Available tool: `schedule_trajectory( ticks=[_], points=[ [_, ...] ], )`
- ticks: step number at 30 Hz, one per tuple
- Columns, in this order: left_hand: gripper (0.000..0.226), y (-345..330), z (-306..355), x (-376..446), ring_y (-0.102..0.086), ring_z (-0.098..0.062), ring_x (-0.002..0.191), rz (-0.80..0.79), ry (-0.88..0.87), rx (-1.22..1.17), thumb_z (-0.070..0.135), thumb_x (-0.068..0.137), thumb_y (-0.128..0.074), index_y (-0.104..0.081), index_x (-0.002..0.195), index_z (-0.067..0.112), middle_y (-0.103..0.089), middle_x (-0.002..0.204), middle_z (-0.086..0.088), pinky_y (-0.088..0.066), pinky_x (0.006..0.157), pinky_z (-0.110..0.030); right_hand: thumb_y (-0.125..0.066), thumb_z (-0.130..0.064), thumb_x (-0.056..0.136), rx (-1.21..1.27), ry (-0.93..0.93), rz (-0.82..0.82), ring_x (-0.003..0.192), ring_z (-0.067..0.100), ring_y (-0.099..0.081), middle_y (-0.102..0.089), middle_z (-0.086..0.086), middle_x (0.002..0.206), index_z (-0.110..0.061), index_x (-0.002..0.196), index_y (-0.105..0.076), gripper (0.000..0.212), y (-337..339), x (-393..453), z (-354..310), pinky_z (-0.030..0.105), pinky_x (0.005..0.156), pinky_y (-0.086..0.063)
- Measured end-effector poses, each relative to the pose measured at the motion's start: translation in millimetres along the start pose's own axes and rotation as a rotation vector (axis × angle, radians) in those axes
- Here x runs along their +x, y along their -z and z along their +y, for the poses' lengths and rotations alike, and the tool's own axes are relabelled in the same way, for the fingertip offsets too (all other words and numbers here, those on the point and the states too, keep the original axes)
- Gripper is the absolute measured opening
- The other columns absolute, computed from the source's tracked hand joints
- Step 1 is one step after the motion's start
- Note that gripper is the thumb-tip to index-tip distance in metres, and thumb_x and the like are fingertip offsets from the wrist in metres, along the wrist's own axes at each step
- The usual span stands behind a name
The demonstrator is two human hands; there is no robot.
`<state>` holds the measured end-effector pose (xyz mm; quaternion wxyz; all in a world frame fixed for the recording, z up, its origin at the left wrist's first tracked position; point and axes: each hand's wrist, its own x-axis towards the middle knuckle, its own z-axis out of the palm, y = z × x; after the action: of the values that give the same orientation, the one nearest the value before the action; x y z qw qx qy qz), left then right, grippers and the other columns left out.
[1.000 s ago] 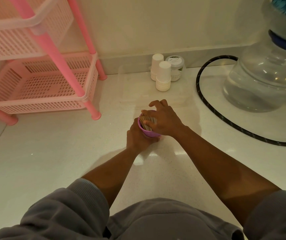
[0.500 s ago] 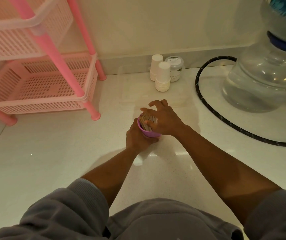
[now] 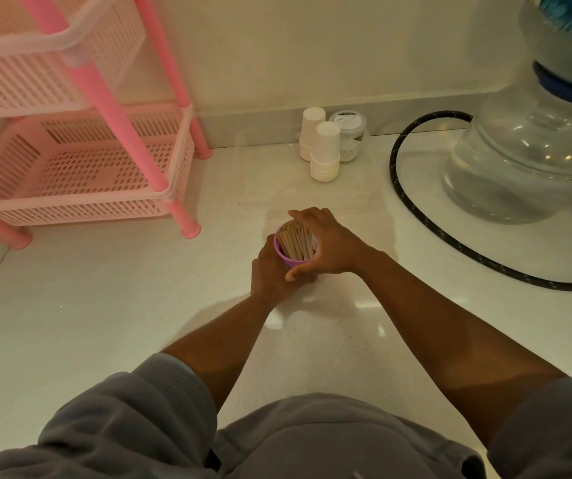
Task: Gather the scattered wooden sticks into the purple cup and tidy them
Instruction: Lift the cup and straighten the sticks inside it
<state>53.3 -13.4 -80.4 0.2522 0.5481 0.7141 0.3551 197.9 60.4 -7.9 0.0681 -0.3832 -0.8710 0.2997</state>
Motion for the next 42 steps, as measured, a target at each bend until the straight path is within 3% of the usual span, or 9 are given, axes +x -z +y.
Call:
schedule_trajectory(
  ticks=[8, 11, 19, 22, 24, 29, 36, 42],
  points=[
    [0.105, -2, 1, -2, -0.059, -0.01, 0.106, 0.025, -0.003, -0.026, 0.059, 0.049, -0.088, -0.045, 0.138, 0.023, -0.061, 0.124, 0.006, -0.053, 0.086, -0.024, -0.086, -0.057, 0.051, 0.235, -0.13, 0.053, 0.132, 0.018, -0.038, -0.034, 0.001, 0.149, -0.03, 0.151, -0.009, 0.129, -17, -4, 12, 0.029, 0.099, -0.038],
    [0.101, -3, 2, -2, -0.058, -0.006, 0.103, 0.034, 0.014, -0.04, 0.052, 0.051, -0.092, -0.046, 0.137, 0.025, -0.061, 0.123, 0.008, -0.049, 0.084, -0.015, -0.086, -0.054, 0.055, 0.291, -0.162, 0.101, 0.131, 0.019, -0.043, -0.037, 0.002, 0.149, -0.027, 0.151, -0.013, 0.123, -23, -4, 13, 0.026, 0.096, -0.039],
    [0.1, -2, -2, -6, -0.06, -0.004, 0.101, 0.02, -0.023, -0.029, 0.057, 0.053, -0.089, -0.046, 0.137, 0.025, -0.062, 0.124, 0.01, -0.054, 0.089, -0.021, -0.084, -0.055, 0.057, 0.315, -0.142, 0.216, 0.126, 0.019, -0.049, -0.046, -0.001, 0.143, -0.02, 0.146, -0.027, 0.111, -30, -4, 12, 0.029, 0.099, -0.045],
    [0.102, 2, -5, -9, -0.057, -0.003, 0.099, 0.016, -0.015, 0.02, 0.063, 0.051, -0.088, -0.046, 0.136, 0.025, -0.062, 0.122, 0.01, -0.05, 0.089, -0.018, -0.083, -0.061, 0.055, 0.328, -0.129, 0.29, 0.124, 0.015, -0.049, -0.046, -0.003, 0.141, -0.021, 0.144, -0.029, 0.112, -27, -1, 10, 0.032, 0.1, -0.049],
    [0.101, 4, -6, -8, -0.056, -0.006, 0.101, 0.031, 0.027, 0.051, 0.066, 0.051, -0.086, -0.045, 0.135, 0.027, -0.061, 0.125, 0.01, -0.045, 0.089, -0.017, -0.084, -0.057, 0.056, 0.334, -0.125, 0.321, 0.125, 0.014, -0.048, -0.046, -0.003, 0.142, -0.02, 0.144, -0.028, 0.111, -22, 3, 8, 0.027, 0.099, -0.047],
    [0.091, 7, -10, 2, -0.06, -0.016, 0.11, 0.109, 0.055, 0.136, 0.066, 0.061, -0.08, -0.048, 0.136, 0.026, -0.063, 0.129, 0.004, -0.045, 0.098, -0.027, -0.084, -0.056, 0.056, 0.371, -0.103, 0.361, 0.124, 0.014, -0.048, -0.046, -0.002, 0.14, -0.02, 0.143, -0.029, 0.109, -15, 12, 2, 0.028, 0.098, -0.048],
    [0.064, 7, -17, 15, -0.06, -0.017, 0.113, 0.147, 0.068, 0.162, 0.065, 0.078, -0.065, -0.052, 0.133, 0.033, -0.063, 0.13, 0.008, -0.046, 0.106, -0.04, -0.081, -0.061, 0.053, 0.393, -0.103, 0.4, 0.121, 0.013, -0.05, -0.049, -0.005, 0.135, -0.025, 0.141, -0.031, 0.108, -16, 23, -2, 0.033, 0.095, -0.053],
    [0.065, 0, -19, 31, -0.06, -0.02, 0.113, 0.138, 0.089, 0.188, 0.066, 0.083, -0.048, -0.051, 0.135, 0.028, -0.062, 0.132, 0.005, -0.045, 0.107, -0.043, -0.082, -0.061, 0.054, 0.375, -0.084, 0.431, 0.12, 0.012, -0.049, -0.048, -0.005, 0.135, -0.025, 0.141, -0.03, 0.107, -14, 32, -3, 0.033, 0.094, -0.054]
  ],
)
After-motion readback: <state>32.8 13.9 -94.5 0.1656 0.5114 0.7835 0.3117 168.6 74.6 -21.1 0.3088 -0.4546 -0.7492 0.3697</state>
